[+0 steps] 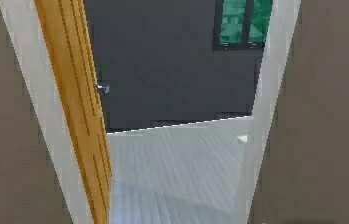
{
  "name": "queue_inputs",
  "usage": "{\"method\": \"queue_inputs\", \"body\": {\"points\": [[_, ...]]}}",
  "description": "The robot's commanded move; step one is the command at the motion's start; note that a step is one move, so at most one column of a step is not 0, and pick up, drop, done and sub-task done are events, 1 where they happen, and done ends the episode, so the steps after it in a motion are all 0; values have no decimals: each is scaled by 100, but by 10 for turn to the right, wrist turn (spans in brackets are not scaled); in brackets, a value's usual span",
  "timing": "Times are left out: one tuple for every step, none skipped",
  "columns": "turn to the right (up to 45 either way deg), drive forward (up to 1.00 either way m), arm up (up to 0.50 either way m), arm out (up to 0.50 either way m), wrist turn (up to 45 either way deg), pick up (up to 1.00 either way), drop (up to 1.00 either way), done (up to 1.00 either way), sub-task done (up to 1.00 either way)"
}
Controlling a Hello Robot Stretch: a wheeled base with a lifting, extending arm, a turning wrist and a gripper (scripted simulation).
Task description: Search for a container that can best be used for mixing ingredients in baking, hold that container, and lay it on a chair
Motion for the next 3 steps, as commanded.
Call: {"method": "queue_inputs", "body": {"points": [[0,100,0,0,0,0,0,0,0],[0,5,0,0,0,0,0,0,0],[270,0,0,0,0,0,0,0,0]]}}
